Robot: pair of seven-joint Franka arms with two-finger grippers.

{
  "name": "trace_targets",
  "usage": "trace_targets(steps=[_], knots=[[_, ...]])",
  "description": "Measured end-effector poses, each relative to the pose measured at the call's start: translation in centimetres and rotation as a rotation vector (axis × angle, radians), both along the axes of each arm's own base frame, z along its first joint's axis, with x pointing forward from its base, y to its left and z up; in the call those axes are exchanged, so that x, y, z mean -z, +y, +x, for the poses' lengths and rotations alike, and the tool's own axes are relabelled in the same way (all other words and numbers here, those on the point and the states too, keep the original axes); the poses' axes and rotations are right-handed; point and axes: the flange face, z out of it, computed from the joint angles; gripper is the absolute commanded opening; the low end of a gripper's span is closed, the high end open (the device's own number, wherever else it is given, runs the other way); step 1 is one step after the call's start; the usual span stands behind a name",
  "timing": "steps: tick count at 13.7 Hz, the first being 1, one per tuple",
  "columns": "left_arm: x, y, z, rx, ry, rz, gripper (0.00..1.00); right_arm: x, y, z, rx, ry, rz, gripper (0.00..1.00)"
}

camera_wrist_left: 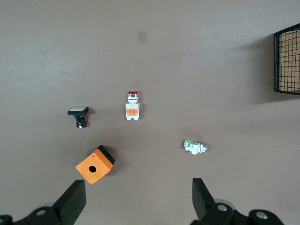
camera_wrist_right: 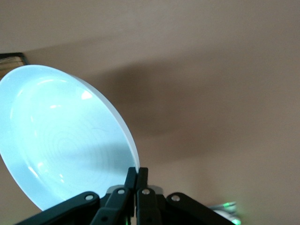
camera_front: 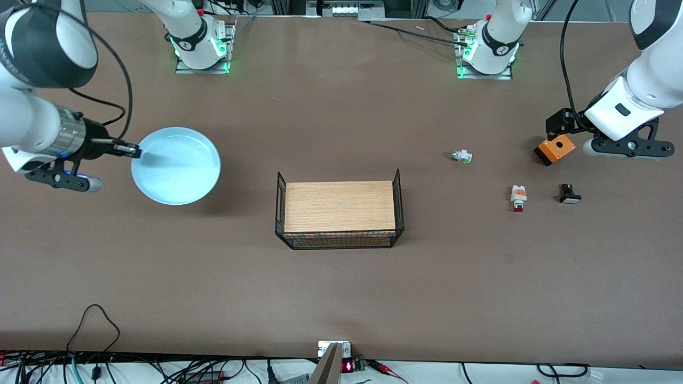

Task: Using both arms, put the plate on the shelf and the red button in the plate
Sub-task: 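Lift the plate and carry it toward the wire basket with the right gripper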

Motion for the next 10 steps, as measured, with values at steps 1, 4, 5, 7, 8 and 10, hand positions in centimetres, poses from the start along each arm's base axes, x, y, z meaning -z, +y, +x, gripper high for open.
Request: trace_targets(steps=[1, 4, 5, 7, 8, 10], knots=[[0.0, 0.0, 0.0, 0.0, 0.0, 0.0, 1.0, -0.6, 2.2, -0.3, 0.049, 0.006, 0.007, 0.0], [0.0, 0.0, 0.0, 0.0, 0.0, 0.0, 1.0, -1.1, 8.2, -1.7, 0.142, 0.027, -0.01, 0.0], [0.0, 0.0, 0.0, 0.0, 0.0, 0.0, 1.0, -1.2, 10.3, -2.3, 0.163, 0.033, -0.014, 0.0], [0.0, 0.0, 0.0, 0.0, 0.0, 0.0, 1.0, -1.5, 14.3, -3.2, 0.212, 0.022, -0.002, 0.0], [0.0, 0.0, 0.0, 0.0, 0.0, 0.0, 1.0, -1.6, 15.9, -3.3, 0.239, 0.006, 0.006, 0.0], [0.0, 0.0, 0.0, 0.0, 0.0, 0.0, 1.0, -1.4, 18.9, -3.5, 0.278, -0.032, 0.023, 0.0]])
